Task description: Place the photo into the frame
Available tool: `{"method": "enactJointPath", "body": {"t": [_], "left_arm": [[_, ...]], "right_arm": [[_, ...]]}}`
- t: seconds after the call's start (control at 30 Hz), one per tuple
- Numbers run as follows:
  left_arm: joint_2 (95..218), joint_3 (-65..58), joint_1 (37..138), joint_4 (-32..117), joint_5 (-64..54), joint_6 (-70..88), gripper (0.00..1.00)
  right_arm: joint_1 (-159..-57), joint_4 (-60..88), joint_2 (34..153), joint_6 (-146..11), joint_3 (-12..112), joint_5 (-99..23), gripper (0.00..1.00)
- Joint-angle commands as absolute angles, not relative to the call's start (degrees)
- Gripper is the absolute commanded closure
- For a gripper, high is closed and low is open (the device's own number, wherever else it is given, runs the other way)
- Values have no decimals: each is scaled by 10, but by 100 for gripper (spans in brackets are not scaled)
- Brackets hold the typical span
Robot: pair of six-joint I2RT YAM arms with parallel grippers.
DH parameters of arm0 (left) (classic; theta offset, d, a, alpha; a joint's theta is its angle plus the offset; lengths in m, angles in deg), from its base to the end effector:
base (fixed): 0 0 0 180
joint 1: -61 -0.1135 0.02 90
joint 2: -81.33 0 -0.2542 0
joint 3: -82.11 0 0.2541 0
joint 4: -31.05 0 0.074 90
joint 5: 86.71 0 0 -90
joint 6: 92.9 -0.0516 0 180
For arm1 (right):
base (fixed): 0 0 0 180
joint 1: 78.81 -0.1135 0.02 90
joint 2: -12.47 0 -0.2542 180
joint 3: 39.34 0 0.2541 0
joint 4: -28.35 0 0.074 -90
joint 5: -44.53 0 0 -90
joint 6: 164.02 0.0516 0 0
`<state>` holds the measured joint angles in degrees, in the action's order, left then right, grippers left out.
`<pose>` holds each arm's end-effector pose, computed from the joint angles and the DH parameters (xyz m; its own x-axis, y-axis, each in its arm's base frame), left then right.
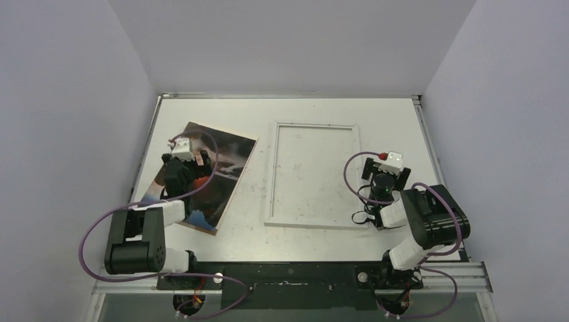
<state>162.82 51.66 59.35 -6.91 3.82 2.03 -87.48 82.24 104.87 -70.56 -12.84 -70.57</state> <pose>0.2644 0.0081 0.1389 -0.2221 -0.0924 -0.9706 -0.0571 0.9950 -0.0816 0.2529 0.0164 0.1104 -0.1888 0.0265 -0.9817 0.2856 0.9579 -0.0291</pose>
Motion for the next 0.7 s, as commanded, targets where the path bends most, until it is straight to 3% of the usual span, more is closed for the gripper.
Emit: {"method": "enactJointPath", "body": {"t": [0.0,0.13,0.27,0.47,0.57,0.67], "left_arm": [[1556,331,571,231,11,-6,4],[1553,213,561,394,0,-57,4],[1583,92,528,533,-35,-51,4],[1714,-117,482,722,-28,-60,4],[1769,-171,467,767,1,-82,3],[1813,-207,454,798,23,-100,2]], "right_arm": [[-921,795,966,-714,-111,-828,10],[-907,531,870,-585,-11,-850,10],[-875,385,877,-422,93,-702,10],[-898,242,966,-403,280,-484,10],[-966,209,989,-433,337,-533,10],[-1034,43,1064,-456,489,-615,10]]}}
